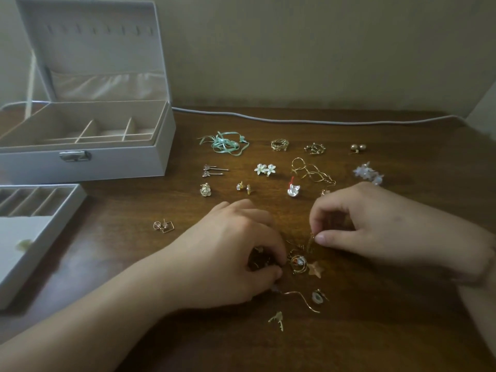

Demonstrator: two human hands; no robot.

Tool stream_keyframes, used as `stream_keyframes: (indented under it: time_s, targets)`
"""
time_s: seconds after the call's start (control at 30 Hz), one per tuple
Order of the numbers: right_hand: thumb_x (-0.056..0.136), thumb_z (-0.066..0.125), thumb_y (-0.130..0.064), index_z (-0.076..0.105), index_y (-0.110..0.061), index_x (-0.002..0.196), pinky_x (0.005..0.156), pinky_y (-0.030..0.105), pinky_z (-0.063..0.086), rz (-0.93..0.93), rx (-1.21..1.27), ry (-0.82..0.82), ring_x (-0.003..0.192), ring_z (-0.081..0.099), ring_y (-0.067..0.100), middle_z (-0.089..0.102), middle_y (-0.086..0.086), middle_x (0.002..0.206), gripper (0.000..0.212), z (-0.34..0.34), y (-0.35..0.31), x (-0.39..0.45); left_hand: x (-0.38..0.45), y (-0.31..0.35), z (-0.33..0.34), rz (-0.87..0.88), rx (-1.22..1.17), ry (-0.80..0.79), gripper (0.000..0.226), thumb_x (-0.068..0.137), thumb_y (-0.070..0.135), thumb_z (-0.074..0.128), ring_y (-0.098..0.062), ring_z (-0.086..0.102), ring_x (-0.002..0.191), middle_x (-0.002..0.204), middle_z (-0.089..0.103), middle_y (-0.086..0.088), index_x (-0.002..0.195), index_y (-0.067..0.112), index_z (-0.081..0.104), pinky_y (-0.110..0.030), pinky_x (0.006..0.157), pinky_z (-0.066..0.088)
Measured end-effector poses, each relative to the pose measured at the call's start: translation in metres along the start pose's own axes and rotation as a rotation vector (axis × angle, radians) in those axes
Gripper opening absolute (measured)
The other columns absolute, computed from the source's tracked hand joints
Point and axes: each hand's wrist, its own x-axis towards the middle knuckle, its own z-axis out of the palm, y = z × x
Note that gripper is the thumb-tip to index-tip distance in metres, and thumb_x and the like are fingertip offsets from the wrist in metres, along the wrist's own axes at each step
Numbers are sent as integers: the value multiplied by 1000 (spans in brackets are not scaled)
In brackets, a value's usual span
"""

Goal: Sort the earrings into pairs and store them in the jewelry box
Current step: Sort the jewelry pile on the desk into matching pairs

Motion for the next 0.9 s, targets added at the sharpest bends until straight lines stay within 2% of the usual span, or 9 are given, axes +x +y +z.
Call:
stream_keyframes:
  time_s: [0.07,0.2,0.3,0.37,0.47,0.57,0.73,0.9]
  targets:
    - [83,68,-34,65,-39,83,68,16,49,-16,118,46,85,59,-5,62,-25,89,6,-5,1,-2,0,1,1,3,29,17,13,84,49,64,3,45,98,98,59,28,96,44,68,-29,91,40]
    - [79,74,-26,70,-33,81,67,19,52,-98,285,172,78,64,5,68,-13,83,9,-5,-1,-1,1,0,1,15,49,47,13,84,42,66,9,44,90,91,61,28,97,43,67,-22,88,36]
    - [75,75,-25,71,-29,80,64,19,53,-147,411,242,74,66,9,70,-7,81,7,-3,-5,-1,2,1,-1,-36,-36,78,18,83,36,73,6,55,89,86,64,24,99,41,66,-14,81,42]
    - [72,72,-27,72,-25,79,63,19,54,-180,539,310,71,67,11,71,-2,78,7,-2,-9,2,2,2,-7,-180,-251,149,23,80,27,78,2,63,83,84,68,19,97,37,67,-13,72,48]
    - [71,70,-19,73,-18,80,58,24,55,-216,819,421,66,67,15,71,7,75,9,1,-19,9,4,5,-20,-385,-828,255,28,77,6,79,-11,72,75,81,74,3,97,22,67,-21,63,54]
    - [75,67,-11,70,-13,84,57,25,54,-259,918,483,70,68,18,71,10,78,10,5,-30,16,6,6,-23,-473,-1250,219,32,69,7,74,-24,74,83,80,72,-5,100,11,67,-34,74,60]
    - [77,66,-9,69,-11,86,58,25,55,-282,948,544,72,70,16,72,10,78,10,10,-40,21,7,2,-19,-526,-1631,131,28,76,-2,65,-21,72,83,85,68,-12,102,7,69,-28,69,61]
    - [78,70,-15,71,-19,87,67,26,56,-273,791,572,78,70,17,73,4,83,10,11,-40,20,6,-6,-17,-510,-1826,34,24,80,-6,62,-21,72,85,90,68,-15,100,4,72,-28,75,61]
